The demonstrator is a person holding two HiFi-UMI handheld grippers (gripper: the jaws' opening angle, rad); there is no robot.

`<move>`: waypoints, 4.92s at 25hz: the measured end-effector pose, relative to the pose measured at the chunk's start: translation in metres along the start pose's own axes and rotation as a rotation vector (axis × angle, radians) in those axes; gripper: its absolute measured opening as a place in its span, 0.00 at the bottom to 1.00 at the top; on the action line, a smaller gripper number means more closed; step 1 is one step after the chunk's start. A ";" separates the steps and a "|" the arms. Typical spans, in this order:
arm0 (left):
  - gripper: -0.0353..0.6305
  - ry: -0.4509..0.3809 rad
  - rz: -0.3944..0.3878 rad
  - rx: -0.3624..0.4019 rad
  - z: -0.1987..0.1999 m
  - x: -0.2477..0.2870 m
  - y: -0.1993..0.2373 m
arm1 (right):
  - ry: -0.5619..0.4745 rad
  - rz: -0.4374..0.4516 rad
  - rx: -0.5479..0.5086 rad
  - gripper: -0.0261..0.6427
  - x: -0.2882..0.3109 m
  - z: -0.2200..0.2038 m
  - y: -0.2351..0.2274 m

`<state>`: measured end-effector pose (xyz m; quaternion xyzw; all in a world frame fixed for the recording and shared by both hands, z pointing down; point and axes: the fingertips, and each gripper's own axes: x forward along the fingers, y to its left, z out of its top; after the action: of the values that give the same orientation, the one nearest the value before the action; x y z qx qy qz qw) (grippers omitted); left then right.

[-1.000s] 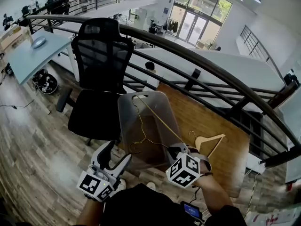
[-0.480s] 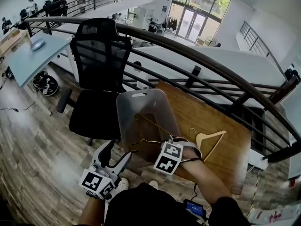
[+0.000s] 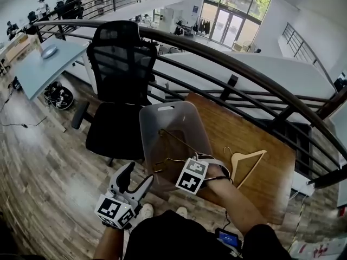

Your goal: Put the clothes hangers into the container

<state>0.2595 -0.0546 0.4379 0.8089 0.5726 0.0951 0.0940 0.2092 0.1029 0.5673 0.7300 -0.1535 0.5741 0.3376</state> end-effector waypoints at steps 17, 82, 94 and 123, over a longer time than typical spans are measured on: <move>0.51 0.019 -0.099 0.060 0.008 0.029 -0.026 | -0.301 -0.066 0.199 0.23 -0.039 0.004 -0.018; 0.39 0.124 -0.226 0.081 -0.007 0.076 -0.138 | -0.149 -0.219 1.399 0.25 0.125 -0.327 0.007; 0.39 0.126 -0.334 0.066 -0.012 0.087 -0.168 | -0.209 -0.108 1.574 0.16 0.106 -0.331 0.053; 0.39 0.649 -0.470 -0.277 -0.250 0.182 -0.293 | -0.486 -0.058 1.552 0.15 0.037 -0.322 0.139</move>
<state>-0.0128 0.2236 0.6107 0.5641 0.7232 0.3969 0.0358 -0.1017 0.2241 0.6823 0.8640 0.2380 0.3337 -0.2926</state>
